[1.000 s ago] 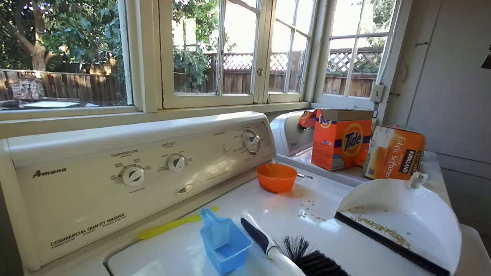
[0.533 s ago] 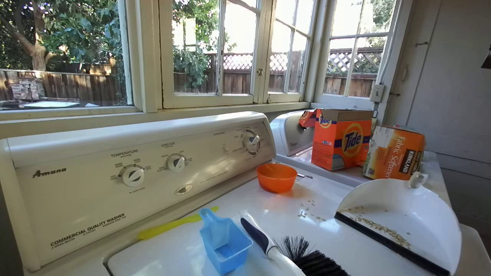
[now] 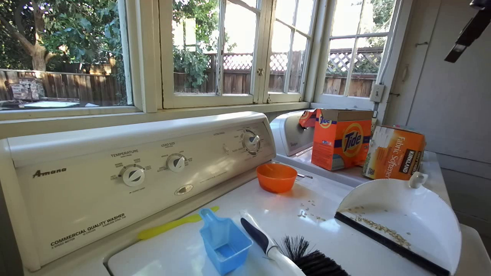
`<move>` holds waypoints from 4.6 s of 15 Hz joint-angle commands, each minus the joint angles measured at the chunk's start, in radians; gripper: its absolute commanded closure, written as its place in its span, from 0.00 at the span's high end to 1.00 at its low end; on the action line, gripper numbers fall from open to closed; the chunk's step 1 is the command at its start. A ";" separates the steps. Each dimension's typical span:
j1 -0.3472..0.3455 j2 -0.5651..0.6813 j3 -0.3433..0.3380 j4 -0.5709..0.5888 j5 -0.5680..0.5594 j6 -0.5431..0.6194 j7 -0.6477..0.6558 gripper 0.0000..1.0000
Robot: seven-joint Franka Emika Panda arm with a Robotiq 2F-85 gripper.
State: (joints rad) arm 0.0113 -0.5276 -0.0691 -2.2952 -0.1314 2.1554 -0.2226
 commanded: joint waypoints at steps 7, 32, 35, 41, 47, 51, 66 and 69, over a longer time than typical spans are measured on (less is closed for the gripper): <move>0.050 0.083 0.011 -0.008 0.104 0.094 -0.010 1.00; 0.143 0.508 0.109 0.124 0.484 0.418 -0.099 1.00; 0.131 0.566 0.135 0.141 0.534 0.424 -0.149 1.00; 0.098 0.674 0.174 0.212 0.535 0.339 -0.176 1.00; 0.082 0.676 0.200 0.207 0.513 0.378 -0.175 1.00; 0.081 0.675 0.200 0.206 0.514 0.378 -0.175 1.00; 0.090 0.771 0.203 0.290 0.378 0.196 -0.040 1.00; 0.096 0.806 0.203 0.300 0.347 0.212 -0.012 1.00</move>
State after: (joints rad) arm 0.1077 0.2311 0.1262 -2.0319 0.2533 2.3865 -0.2796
